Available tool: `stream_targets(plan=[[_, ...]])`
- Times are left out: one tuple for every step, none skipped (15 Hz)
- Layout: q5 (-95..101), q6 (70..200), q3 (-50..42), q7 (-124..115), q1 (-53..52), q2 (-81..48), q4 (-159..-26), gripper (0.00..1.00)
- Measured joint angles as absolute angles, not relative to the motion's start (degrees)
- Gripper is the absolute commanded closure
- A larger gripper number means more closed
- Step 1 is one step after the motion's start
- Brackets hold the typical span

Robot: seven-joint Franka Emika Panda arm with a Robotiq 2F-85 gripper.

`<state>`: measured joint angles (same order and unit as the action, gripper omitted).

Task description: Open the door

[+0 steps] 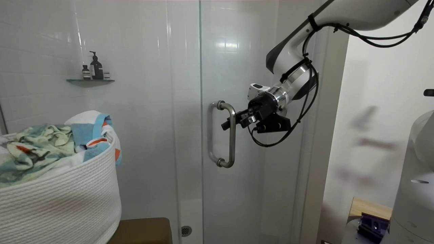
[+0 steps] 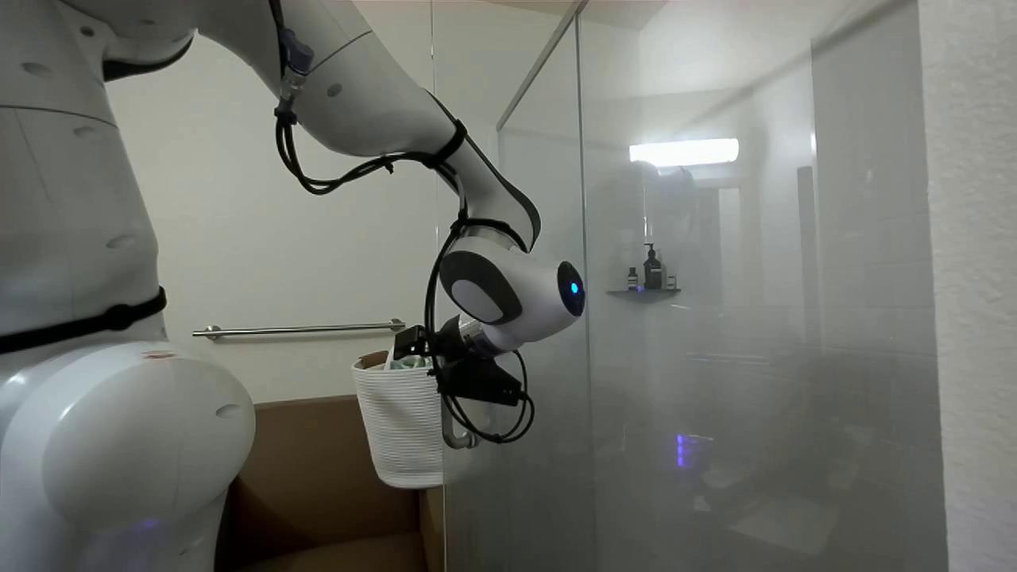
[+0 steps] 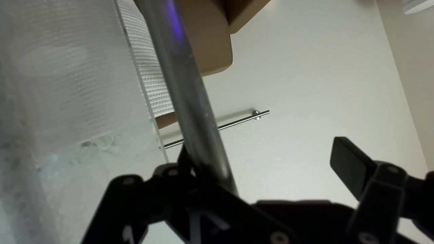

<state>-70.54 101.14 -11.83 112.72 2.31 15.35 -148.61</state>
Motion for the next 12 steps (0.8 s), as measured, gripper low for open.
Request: stream_targets(plan=[[-70.6, 101.2, -11.8, 112.7, 2.3, 15.3, -148.6, 0.0], [-70.6, 101.3, -11.8, 112.7, 2.2, 15.3, -148.6, 0.0], [-70.6, 101.3, -11.8, 112.7, 2.2, 15.3, -148.6, 0.0], [-70.6, 101.3, -11.8, 112.7, 2.2, 15.3, -148.6, 0.0], [-70.6, 101.3, -11.8, 112.7, 2.2, 15.3, -148.6, 0.0], [-70.6, 101.3, -11.8, 112.7, 2.2, 15.3, -148.6, 0.0], [-70.6, 101.3, -11.8, 112.7, 2.2, 15.3, -148.6, 0.0], [-70.7, 101.3, -11.7, 112.7, 2.3, 15.3, -148.6, 0.0], [-70.7, 101.3, -11.4, 112.7, 2.7, 15.3, -148.6, 0.0], [-70.7, 101.3, -11.1, 112.7, 3.0, 15.3, -148.6, 0.0], [-70.8, 101.3, -11.0, 112.7, 3.0, 15.3, -148.6, 0.0], [-70.8, 101.3, -11.0, 112.7, 3.0, 15.3, -148.6, 0.0]])
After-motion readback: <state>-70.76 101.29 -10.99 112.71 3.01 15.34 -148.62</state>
